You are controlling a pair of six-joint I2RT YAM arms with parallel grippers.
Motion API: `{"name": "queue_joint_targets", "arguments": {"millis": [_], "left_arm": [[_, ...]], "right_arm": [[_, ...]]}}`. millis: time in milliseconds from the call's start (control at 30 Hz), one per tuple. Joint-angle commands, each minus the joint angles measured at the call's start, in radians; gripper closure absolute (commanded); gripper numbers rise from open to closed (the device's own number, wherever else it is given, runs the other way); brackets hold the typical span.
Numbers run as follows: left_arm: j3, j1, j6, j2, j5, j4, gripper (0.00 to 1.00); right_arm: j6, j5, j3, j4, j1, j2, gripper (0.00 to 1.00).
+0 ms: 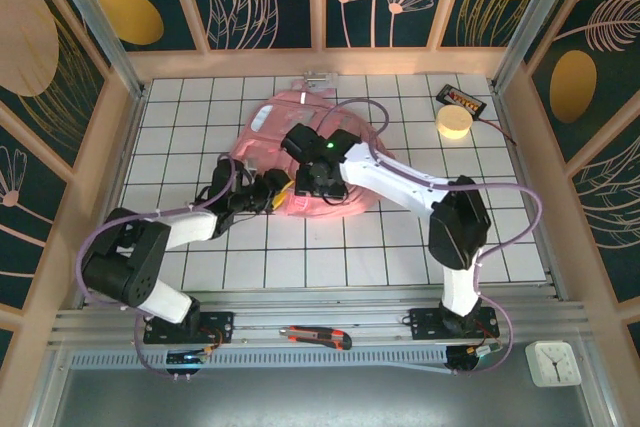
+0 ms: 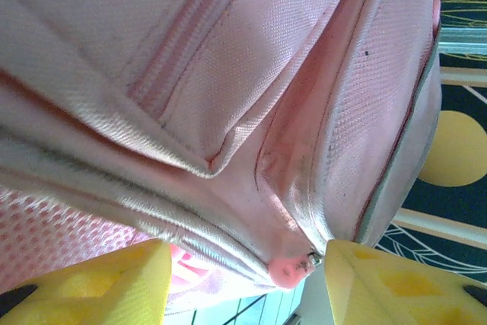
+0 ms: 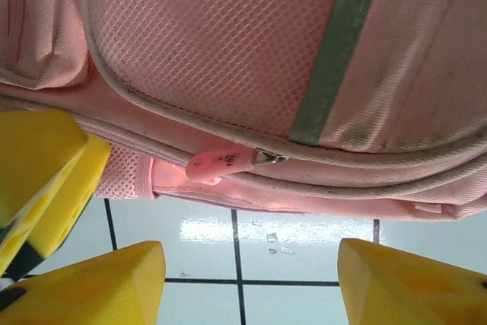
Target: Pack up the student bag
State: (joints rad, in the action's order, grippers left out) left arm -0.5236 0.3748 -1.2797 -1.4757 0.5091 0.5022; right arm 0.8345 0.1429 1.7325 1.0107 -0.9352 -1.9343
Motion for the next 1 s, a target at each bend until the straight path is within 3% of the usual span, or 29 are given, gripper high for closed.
{"name": "queue_joint_targets", "arguments": {"millis": [0, 267, 633, 967], "left_arm": [[0.048, -0.023, 0.022, 0.051, 0.005, -0.041, 0.44], [0.106, -0.075, 0.051, 0.151, 0.011, -0.119, 0.43], [0.102, -0.108, 0.074, 0.180, 0.051, -0.165, 0.42], [0.148, -0.124, 0.056, 0.235, 0.057, -0.155, 0.41]], "right_arm": [[0.069, 0.075, 0.051, 0.081, -0.020, -0.038, 0.38], [0.170, 0.103, 0.059, 0.075, -0.039, -0.064, 0.41], [0.235, 0.109, 0.076, 0.020, -0.030, -0.121, 0.49], [0.241, 0.123, 0.103, 0.020, -0.010, -0.151, 0.62]]}}
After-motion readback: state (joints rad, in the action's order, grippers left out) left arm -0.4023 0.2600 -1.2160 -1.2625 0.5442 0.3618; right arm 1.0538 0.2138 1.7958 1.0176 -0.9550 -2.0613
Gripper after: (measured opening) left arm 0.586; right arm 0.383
